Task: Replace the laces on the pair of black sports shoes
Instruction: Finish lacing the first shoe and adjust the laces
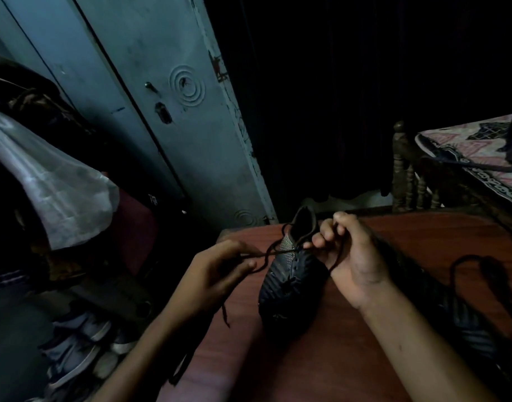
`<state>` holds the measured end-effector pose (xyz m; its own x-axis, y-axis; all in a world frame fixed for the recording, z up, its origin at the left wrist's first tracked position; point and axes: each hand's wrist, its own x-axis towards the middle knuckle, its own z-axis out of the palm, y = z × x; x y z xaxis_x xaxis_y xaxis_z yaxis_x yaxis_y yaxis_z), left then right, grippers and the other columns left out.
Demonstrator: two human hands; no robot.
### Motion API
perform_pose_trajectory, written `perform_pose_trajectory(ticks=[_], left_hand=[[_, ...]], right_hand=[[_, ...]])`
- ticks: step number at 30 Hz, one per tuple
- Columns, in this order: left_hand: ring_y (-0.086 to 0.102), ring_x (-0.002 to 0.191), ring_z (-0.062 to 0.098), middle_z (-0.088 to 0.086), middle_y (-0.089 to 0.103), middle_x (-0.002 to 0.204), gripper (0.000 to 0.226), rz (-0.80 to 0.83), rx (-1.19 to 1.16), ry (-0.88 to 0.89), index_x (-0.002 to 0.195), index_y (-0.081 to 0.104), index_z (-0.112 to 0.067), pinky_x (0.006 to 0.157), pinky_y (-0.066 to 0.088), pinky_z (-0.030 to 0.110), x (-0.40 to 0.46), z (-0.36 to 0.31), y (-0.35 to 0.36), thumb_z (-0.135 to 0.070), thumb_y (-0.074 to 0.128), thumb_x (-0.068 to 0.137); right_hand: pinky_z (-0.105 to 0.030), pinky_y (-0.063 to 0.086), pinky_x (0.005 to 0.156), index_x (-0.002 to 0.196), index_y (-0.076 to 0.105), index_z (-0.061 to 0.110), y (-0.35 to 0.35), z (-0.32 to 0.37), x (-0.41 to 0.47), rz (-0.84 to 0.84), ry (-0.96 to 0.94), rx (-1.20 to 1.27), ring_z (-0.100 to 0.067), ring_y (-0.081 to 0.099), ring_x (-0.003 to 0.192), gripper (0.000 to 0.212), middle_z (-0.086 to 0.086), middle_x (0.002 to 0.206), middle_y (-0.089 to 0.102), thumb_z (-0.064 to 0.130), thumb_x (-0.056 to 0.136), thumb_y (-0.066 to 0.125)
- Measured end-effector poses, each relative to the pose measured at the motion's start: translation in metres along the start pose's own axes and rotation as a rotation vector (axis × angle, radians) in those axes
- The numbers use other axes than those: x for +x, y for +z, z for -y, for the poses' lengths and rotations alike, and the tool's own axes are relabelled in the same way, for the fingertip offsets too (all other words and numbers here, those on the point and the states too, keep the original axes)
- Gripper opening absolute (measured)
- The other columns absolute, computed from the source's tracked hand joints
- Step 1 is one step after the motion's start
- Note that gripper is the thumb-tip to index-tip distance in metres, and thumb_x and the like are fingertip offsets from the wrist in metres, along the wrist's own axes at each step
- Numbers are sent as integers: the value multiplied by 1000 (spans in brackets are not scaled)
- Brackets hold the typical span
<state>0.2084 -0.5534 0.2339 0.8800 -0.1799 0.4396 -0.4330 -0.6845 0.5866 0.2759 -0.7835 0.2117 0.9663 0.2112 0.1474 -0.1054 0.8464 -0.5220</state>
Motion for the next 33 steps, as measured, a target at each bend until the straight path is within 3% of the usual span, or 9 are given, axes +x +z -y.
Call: perform_pose_trajectory(ticks=[4, 6, 9, 13, 18, 23, 28, 31, 33], left_hand=[[65, 85, 10, -10, 58, 97, 26, 67, 401, 142, 127, 67, -40, 66, 56, 41, -4, 24, 10, -36, 61, 102], [62, 77, 8, -13, 53, 94, 31, 110, 548, 205, 133, 60, -45, 56, 54, 40, -6, 24, 14, -47, 50, 104], [63, 80, 10, -13, 55, 98, 36, 171, 611, 171, 135, 52, -46, 54, 53, 41, -2, 26, 17, -54, 37, 103], [64, 91, 11, -13, 52, 104, 42, 91, 605, 70, 124, 58, -40, 57, 55, 42, 11, 40, 25, -61, 29, 102], [56, 90, 11, -10, 47, 102, 41, -171, 503, -132, 112, 65, -33, 65, 52, 37, 8, 72, 46, -57, 34, 102], [57, 87, 15, -9, 53, 96, 25, -262, 303, -219, 107, 68, -23, 69, 42, 34, -4, 86, 76, -33, 44, 107], [63, 84, 12, -7, 64, 94, 19, -334, 210, -177, 106, 74, -20, 73, 54, 35, -8, 87, 82, -28, 57, 102], [62, 82, 2, -13, 65, 91, 23, -311, 184, -99, 109, 78, -17, 73, 47, 13, -9, 79, 81, -28, 63, 97], [66, 84, -1, -16, 71, 92, 17, -313, 102, -89, 109, 79, -19, 75, 47, 10, -11, 77, 78, -24, 70, 95]], right_hand=[[-21, 27, 41, 69, 39, 21, -11, -13, 5, 33, -189, -506, -5, 28, 43, 30, 5, 58, 33, 21, 93, 57], [-21, 34, 50, 71, 42, 22, -17, -16, 4, 157, -298, -954, -4, 38, 52, 31, 10, 60, 41, 36, 85, 66], [-25, 49, 63, 95, 52, 33, -15, -18, -2, 416, -66, -1346, -3, 59, 63, 30, 7, 72, 68, 49, 84, 74], [-29, 46, 62, 93, 71, 23, -17, -24, -2, 471, -20, -1282, -4, 50, 51, 7, 6, 50, 56, 28, 96, 66], [-22, 46, 75, 74, 71, 15, -23, -22, 8, 424, -191, -1006, -8, 62, 78, 19, 2, 77, 69, 26, 90, 71], [-27, 43, 76, 59, 53, 17, -28, -24, 5, 434, -126, -779, -18, 57, 83, 19, -10, 89, 66, 27, 75, 59], [-33, 40, 74, 57, 44, 15, -27, -19, 3, 479, -26, -759, -24, 57, 77, 23, -17, 87, 70, 26, 73, 55], [-26, 47, 64, 57, 51, 5, -23, -15, 0, 498, 57, -838, -17, 61, 67, 28, -17, 83, 73, 20, 80, 51], [-44, 53, 68, 60, 64, 6, -25, -19, 1, 439, 3, -1078, -24, 67, 70, 40, -9, 81, 75, 31, 92, 57]])
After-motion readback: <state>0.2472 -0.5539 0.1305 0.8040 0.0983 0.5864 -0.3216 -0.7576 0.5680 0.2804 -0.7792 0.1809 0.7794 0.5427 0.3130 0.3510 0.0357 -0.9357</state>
